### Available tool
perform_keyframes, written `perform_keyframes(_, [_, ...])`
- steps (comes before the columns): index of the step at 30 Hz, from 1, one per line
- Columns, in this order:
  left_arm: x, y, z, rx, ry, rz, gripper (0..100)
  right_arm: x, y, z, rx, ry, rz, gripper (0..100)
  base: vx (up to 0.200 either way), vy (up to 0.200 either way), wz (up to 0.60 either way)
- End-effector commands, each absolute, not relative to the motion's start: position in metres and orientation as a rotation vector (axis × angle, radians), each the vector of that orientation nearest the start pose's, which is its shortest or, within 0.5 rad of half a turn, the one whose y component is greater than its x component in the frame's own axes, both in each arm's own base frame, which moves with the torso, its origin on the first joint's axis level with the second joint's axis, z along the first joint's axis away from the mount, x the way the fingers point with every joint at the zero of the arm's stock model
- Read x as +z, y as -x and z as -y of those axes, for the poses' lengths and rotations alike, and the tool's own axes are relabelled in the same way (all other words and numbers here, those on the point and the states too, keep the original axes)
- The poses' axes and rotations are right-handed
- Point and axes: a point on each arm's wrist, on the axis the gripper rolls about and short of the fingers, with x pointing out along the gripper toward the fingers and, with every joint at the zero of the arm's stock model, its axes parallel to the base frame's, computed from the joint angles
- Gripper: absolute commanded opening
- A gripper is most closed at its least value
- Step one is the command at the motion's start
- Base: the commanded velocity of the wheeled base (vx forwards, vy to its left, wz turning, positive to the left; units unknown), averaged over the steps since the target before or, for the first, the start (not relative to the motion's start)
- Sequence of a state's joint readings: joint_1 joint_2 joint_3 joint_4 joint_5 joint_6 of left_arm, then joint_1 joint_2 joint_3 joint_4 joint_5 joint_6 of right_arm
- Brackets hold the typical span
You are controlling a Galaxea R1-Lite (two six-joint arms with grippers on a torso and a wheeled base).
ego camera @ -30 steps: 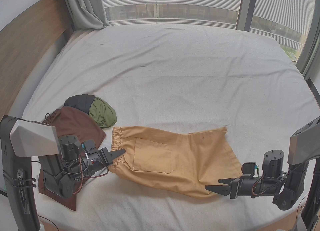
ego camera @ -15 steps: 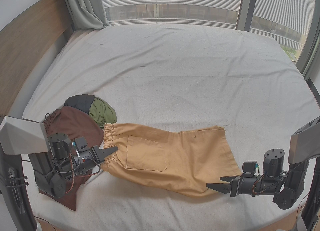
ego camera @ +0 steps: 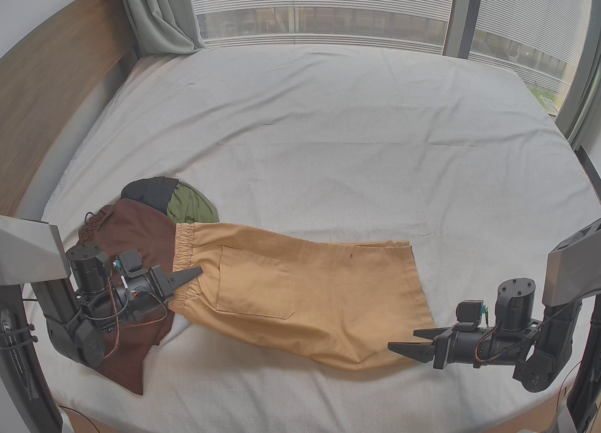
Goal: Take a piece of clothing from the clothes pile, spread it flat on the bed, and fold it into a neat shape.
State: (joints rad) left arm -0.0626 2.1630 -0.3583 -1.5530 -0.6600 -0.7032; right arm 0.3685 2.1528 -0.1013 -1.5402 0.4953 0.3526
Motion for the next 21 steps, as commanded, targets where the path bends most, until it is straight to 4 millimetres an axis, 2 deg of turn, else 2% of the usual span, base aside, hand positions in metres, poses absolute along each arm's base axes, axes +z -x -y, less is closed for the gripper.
perform_keyframes(1, [0.047, -0.292, 0.024, -0.608, 0.743, -0.454, 0, 0.013, -0.218, -0.097, 0.749, -0.355, -0.666, 100, 0.000, 0.000, 0.00])
perform_keyframes(13, [0.048, -0.289, 0.001, -0.593, 0.761, -0.448, 0, 0.014, -0.217, -0.098, 0.755, -0.353, -0.666, 100, 0.000, 0.000, 0.00])
perform_keyframes(21, [0.050, -0.289, -0.002, -0.595, 0.760, -0.440, 0, 0.014, -0.216, -0.099, 0.761, -0.351, -0.666, 100, 0.000, 0.000, 0.00])
